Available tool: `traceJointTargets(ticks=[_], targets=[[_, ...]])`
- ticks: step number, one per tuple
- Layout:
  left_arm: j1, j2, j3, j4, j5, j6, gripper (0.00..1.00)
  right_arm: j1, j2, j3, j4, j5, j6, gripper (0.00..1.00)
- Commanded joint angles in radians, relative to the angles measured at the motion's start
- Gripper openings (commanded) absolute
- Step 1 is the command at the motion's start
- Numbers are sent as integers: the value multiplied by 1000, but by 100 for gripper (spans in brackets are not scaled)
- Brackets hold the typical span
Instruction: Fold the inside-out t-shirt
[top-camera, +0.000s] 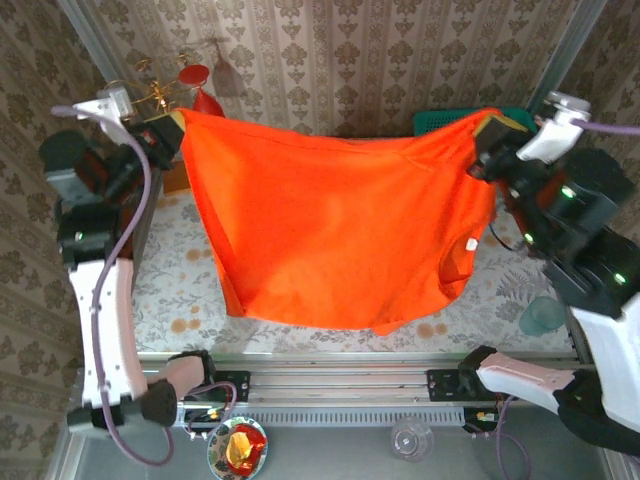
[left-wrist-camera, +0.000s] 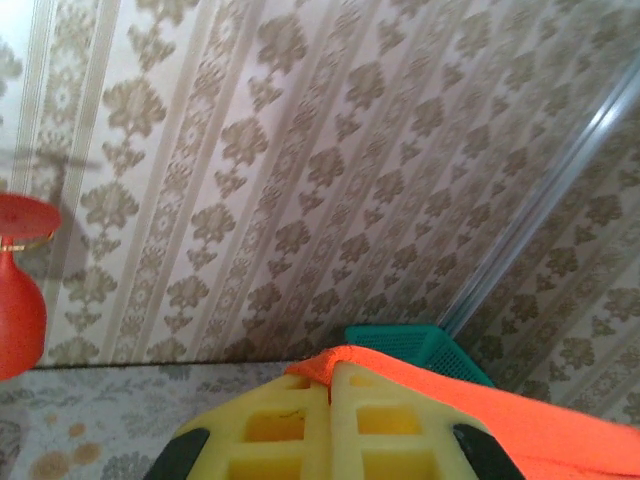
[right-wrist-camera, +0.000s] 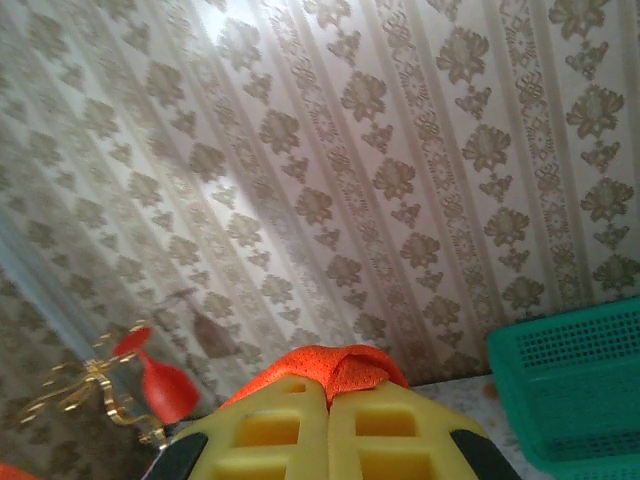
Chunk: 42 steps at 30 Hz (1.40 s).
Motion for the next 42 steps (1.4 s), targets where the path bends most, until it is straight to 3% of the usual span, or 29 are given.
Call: traceJointTargets(ticks=[1, 8, 11, 17, 20, 22, 25, 30, 35, 38, 42], targets=[[-11, 91, 15, 134, 2, -26, 0, -91, 100, 0, 138, -71, 55, 0], [-29, 415, 263, 235, 15, -73, 0, -289, 425, 200, 331, -280, 180, 0], [-26, 564, 468, 218, 33, -100, 0, -345, 600, 434, 306, -357, 231, 0], [-19, 792, 887, 114, 63, -154, 0, -408, 939, 1066, 122, -477, 322, 0], [-19, 803, 925, 86, 84, -169, 0, -415, 968, 1165, 45, -515, 334, 0], [-22, 762, 864, 53, 104, -147, 0, -415, 926, 1098, -9, -570, 326, 0], [-29, 618, 597, 28, 102, -84, 0, -401, 799, 836, -58, -646, 317, 0], [-34, 319, 31, 33, 39, 3, 0, -367, 445, 15, 166, -690, 389, 0], [-62, 111, -425, -78, -136, 91, 0, -356, 258, -558, 262, -714, 454, 0], [-59, 55, -646, -57, -194, 66, 0, -344, 253, -767, 310, -728, 467, 0], [-59, 46, -836, -32, -250, 19, 0, -320, 284, -913, 328, -739, 460, 0]])
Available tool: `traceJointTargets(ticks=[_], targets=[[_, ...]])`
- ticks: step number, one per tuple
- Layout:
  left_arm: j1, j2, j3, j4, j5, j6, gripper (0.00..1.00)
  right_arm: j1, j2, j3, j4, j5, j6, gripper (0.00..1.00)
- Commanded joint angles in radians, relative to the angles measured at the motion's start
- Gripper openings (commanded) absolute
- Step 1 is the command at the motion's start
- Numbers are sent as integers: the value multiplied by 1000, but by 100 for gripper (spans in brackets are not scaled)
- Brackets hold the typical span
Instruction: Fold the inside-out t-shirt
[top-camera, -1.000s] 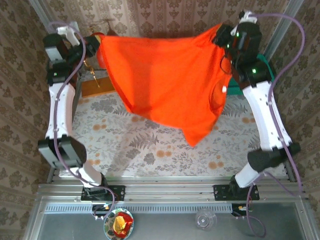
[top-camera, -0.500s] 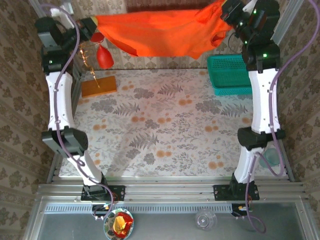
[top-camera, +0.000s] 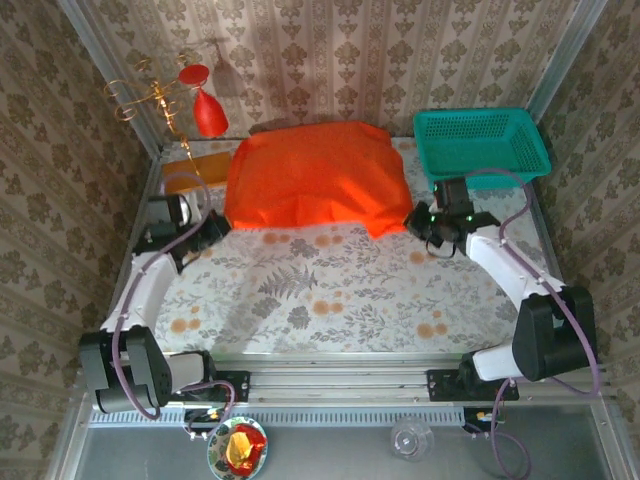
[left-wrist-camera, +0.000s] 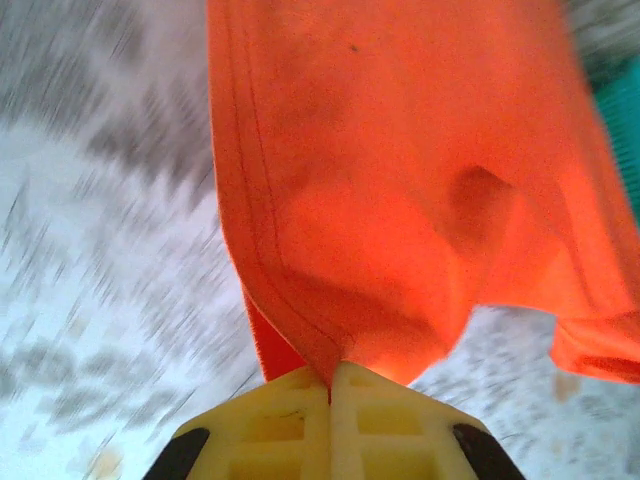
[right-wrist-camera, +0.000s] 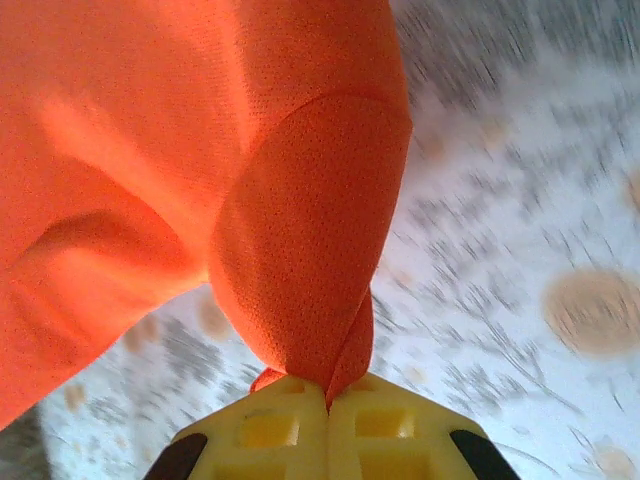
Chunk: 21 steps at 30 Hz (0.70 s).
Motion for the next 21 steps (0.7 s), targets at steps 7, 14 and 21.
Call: traceJointTargets(ticks=[7, 14, 21], targets=[[-9, -106, -213, -78, -170, -95, 0, 97, -51, -175, -28, 18, -18, 0], [-15, -260, -260, -321, -304, -220, 0, 181, -265, -335, -221, 94, 54, 0], [-33, -435, -268, -420, -310, -274, 5, 252, -430, -341, -377, 143, 126, 0]])
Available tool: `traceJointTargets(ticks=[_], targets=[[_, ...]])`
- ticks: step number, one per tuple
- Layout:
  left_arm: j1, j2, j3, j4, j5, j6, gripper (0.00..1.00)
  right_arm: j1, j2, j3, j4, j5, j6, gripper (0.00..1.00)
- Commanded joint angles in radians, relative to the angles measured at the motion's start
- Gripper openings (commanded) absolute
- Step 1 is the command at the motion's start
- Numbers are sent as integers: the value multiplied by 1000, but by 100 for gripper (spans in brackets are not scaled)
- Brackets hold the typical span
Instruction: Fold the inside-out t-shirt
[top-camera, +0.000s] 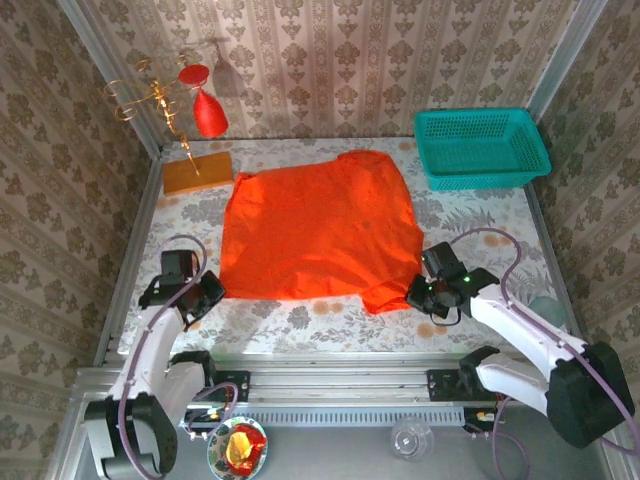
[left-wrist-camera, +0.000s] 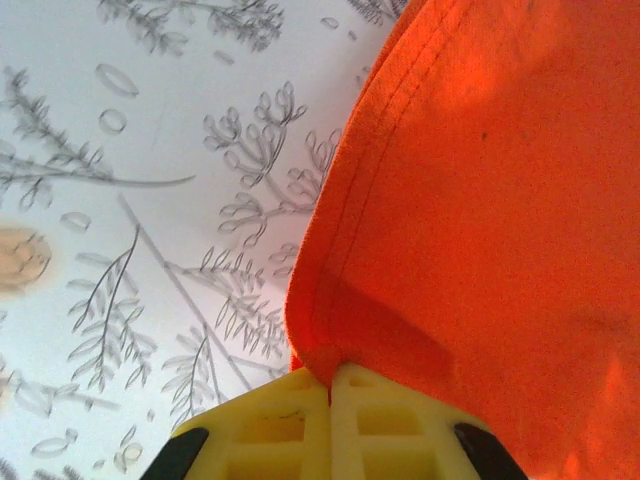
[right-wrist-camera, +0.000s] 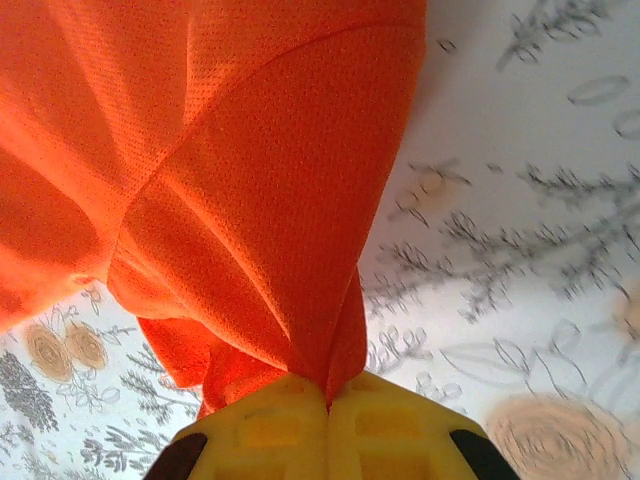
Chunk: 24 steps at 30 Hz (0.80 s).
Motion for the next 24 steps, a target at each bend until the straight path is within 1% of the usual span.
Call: traceJointTargets(ticks=[1, 3, 4, 5, 6, 7, 8, 9, 11, 13, 15, 16, 18, 22, 24], targets=[[-14, -70, 34, -110, -41, -50, 5, 35, -80, 34, -145, 69, 54, 0], [-15, -97, 75, -169, -77, -45, 5, 45, -122, 54, -214, 98, 66, 0], [-15, -104, 87, -193, -88, -43, 8, 47, -138, 56, -241, 114, 73, 0], [-15, -111, 94, -215, -97, -42, 13, 50, -160, 54, -262, 127, 82, 0], [-15, -119, 96, -233, -104, -50, 23, 50, -180, 48, -278, 134, 95, 0], [-14, -128, 92, -246, -106, -65, 33, 52, -195, 37, -283, 131, 102, 7], [-15, -140, 91, -256, -106, -81, 39, 52, -209, 29, -287, 119, 109, 20], [-15, -154, 90, -264, -107, -93, 43, 53, -218, 28, -296, 112, 117, 29], [-14, -180, 106, -273, -120, -101, 50, 59, -229, 51, -323, 120, 126, 39], [-16, -189, 137, -269, -121, -73, 52, 66, -231, 89, -345, 153, 116, 45], [-24, -169, 166, -243, -78, -23, 49, 67, -209, 129, -348, 174, 86, 47], [-40, -145, 178, -221, -48, 0, 48, 67, -184, 152, -349, 179, 66, 48], [-93, -76, 198, -194, -26, 21, 46, 67, -118, 184, -320, 171, 20, 50], [-245, 109, 215, -94, -45, 52, 46, 68, 57, 212, -139, 40, -97, 55], [-278, 205, 202, -32, -27, 50, 46, 69, 146, 221, -77, -4, -129, 59]])
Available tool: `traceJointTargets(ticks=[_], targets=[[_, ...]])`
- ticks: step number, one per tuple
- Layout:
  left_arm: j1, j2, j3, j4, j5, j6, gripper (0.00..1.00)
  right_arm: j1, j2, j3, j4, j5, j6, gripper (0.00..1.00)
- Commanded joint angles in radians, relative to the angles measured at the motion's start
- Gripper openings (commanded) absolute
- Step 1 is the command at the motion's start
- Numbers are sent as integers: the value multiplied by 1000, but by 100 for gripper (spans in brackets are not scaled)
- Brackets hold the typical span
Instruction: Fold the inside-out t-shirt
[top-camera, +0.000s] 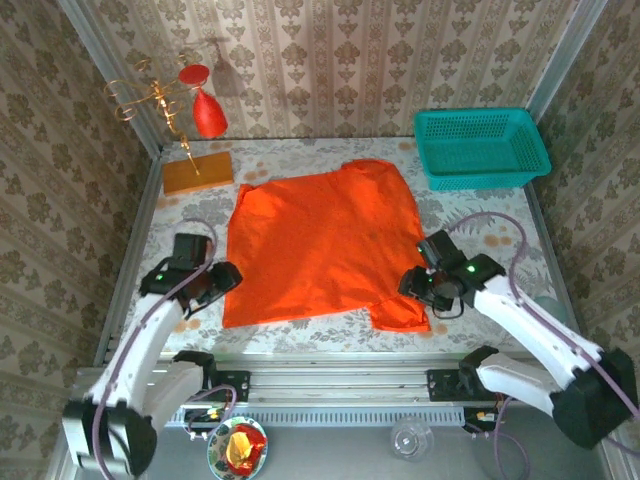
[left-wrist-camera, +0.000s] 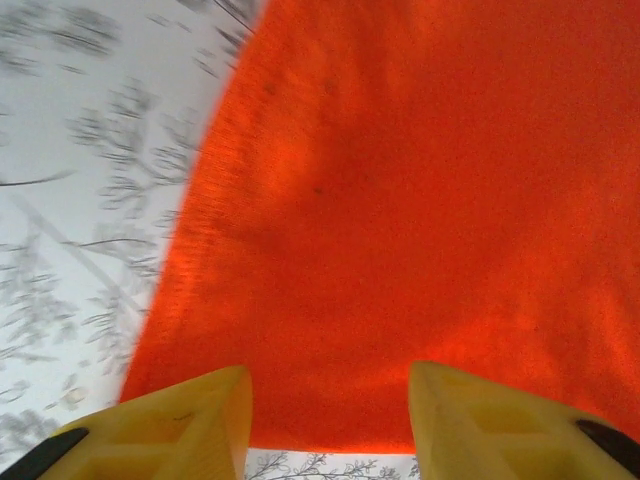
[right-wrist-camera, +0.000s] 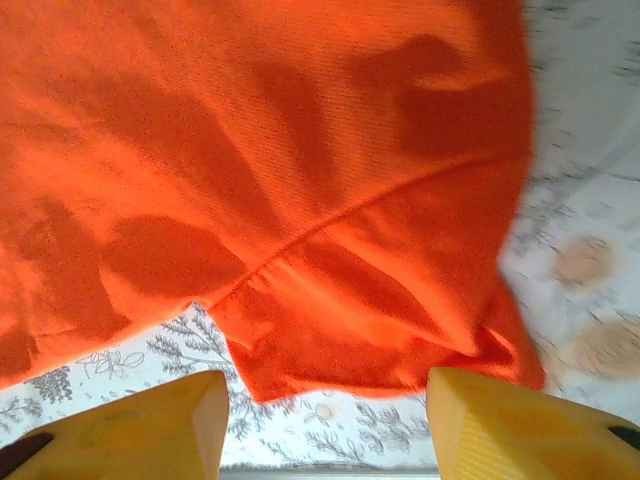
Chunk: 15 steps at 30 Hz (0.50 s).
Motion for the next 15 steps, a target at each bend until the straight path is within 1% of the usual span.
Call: traceJointTargets(ticks=[1, 3, 5, 7, 8, 10, 12, 14, 15], targets=[[-39, 143, -11, 116, 46, 35, 46, 7, 123, 19, 122, -88, -97, 62], [-40, 219, -33, 168, 62, 30, 46, 7, 186, 7, 148, -89, -111, 67], [-34, 269, -61, 204, 41, 33, 46, 6, 216, -35, 172, -67, -97, 76], [1, 295, -95, 227, 34, 39, 47, 4, 218, -89, 188, -52, -71, 82], [29, 302, -115, 234, 36, 44, 47, 4, 207, -115, 186, -45, -54, 83], [86, 297, -145, 233, 43, 66, 48, 7, 164, -149, 159, -39, -27, 83], [130, 271, -153, 209, 33, 97, 48, 12, 82, -161, 105, -27, 1, 84], [144, 233, -155, 206, 18, 94, 48, 15, -25, -163, 32, 16, 25, 84], [144, 220, -145, 197, 14, 93, 48, 15, -65, -163, -1, 31, 30, 81]])
